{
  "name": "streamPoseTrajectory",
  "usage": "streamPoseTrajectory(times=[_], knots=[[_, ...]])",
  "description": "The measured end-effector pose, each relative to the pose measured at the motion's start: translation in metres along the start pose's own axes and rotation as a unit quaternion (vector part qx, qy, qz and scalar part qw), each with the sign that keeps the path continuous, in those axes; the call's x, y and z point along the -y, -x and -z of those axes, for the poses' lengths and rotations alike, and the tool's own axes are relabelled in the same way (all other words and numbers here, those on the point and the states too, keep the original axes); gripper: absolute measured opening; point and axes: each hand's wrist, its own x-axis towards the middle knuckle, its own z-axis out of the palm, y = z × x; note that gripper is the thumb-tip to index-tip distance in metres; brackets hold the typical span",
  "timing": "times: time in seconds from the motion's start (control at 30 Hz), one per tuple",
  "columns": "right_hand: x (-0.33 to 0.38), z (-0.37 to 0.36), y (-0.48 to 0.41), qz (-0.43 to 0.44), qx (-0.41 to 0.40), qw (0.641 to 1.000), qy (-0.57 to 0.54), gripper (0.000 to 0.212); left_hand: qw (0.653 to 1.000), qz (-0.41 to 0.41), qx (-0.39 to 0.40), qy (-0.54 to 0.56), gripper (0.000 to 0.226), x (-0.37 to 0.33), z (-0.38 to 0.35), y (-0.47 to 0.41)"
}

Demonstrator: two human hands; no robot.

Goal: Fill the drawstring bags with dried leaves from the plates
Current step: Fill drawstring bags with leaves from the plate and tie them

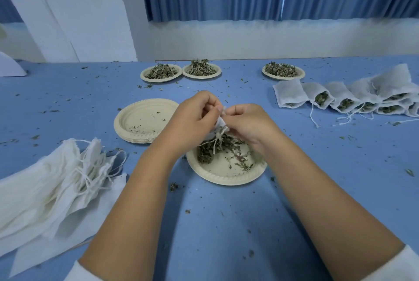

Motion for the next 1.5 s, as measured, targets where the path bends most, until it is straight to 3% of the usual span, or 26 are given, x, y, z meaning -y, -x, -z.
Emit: streamPoseTrajectory(times=[0.1, 0.27, 0.43, 0.6, 0.73, 0.9, 1.07, 1.2, 1.5], knots=[[-0.003, -0.004, 0.000, 0.021, -0.035, 0.996, 0.078, 0.013, 1.000, 0.004, 0.002, -0.019, 0.015, 0.001, -0.004, 0.000], [0.010, 0.009, 0.001, -0.057, 0.080, 0.989, -0.108, 0.007, 0.991, 0.063, -0.106, 0.046, 0.015, 0.005, -0.001, -0.004], [0.017, 0.015, 0.002, -0.055, 0.035, 0.996, 0.063, 0.020, 0.976, 0.094, -0.185, 0.067, 0.017, 0.005, 0.001, -0.006], [0.015, 0.008, 0.010, 0.035, -0.039, 0.985, 0.165, 0.059, 0.978, 0.096, -0.177, 0.054, 0.015, 0.005, 0.001, -0.004], [0.012, 0.002, 0.011, 0.108, -0.105, 0.965, 0.214, 0.046, 0.979, 0.095, -0.182, 0.014, 0.012, 0.002, -0.001, -0.004], [0.009, -0.003, 0.012, 0.130, -0.051, 0.978, 0.157, 0.024, 0.982, 0.101, -0.161, 0.013, 0.009, 0.000, -0.002, -0.003], [0.007, 0.002, 0.009, 0.066, 0.030, 0.994, 0.085, 0.015, 0.979, 0.103, -0.165, 0.054, 0.011, 0.001, 0.000, -0.003], [0.009, 0.009, 0.009, 0.049, 0.074, 0.986, 0.142, 0.012, 0.975, 0.106, -0.188, 0.058, 0.014, 0.004, 0.004, -0.005], [0.013, 0.018, 0.015, 0.027, 0.153, 0.928, 0.339, 0.012, 0.957, 0.102, -0.255, 0.096, 0.011, 0.011, 0.017, -0.006]])
